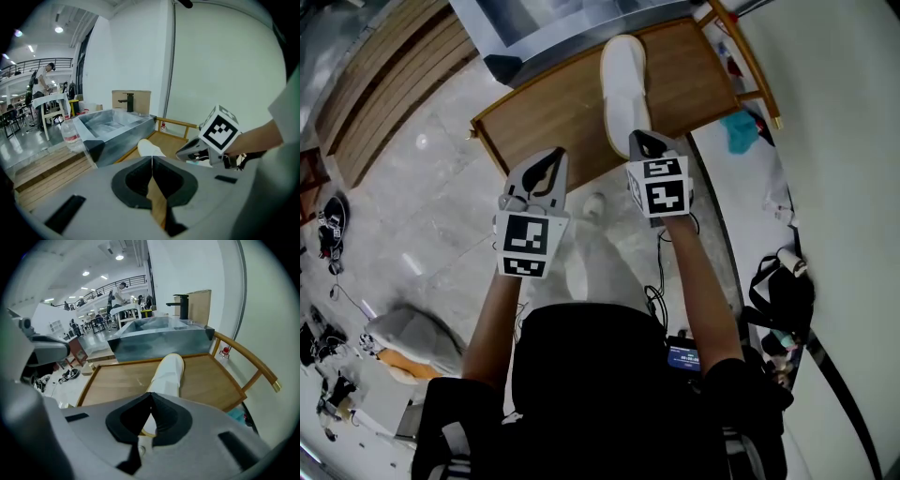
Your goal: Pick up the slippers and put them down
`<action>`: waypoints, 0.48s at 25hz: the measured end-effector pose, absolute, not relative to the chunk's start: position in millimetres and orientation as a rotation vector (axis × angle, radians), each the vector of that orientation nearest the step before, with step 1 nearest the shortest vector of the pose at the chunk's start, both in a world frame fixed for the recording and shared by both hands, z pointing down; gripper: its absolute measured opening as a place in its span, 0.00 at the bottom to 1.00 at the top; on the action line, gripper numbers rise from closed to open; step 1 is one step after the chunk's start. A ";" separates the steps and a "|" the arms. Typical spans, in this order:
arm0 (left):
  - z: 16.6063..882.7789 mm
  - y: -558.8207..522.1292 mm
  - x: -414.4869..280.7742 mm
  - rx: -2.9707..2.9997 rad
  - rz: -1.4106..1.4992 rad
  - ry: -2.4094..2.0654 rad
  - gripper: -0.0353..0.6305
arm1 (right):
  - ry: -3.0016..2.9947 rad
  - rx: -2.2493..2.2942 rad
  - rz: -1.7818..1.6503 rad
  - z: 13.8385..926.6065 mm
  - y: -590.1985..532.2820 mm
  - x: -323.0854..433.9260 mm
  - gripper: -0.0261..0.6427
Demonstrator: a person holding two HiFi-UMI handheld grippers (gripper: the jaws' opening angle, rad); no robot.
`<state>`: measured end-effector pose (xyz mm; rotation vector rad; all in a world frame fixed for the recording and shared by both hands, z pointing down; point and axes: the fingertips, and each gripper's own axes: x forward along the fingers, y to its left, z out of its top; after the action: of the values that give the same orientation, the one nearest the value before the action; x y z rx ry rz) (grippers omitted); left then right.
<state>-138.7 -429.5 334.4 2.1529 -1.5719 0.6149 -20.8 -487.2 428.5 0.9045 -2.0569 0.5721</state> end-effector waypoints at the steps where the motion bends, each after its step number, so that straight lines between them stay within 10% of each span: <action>1: 337.0 -428.8 -139.4 2.146 0.614 -1.572 0.06 | -2.046 0.905 0.574 433.4 -489.0 -20.4 0.04; 12: 362.0 -418.4 -138.7 2.079 0.604 -1.568 0.06 | -1.986 0.904 0.578 469.9 -507.1 -23.3 0.16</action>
<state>-138.7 -418.4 362.0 2.0789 -1.5675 0.6043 -23.3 -507.1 469.9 0.9044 -1.9861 0.5778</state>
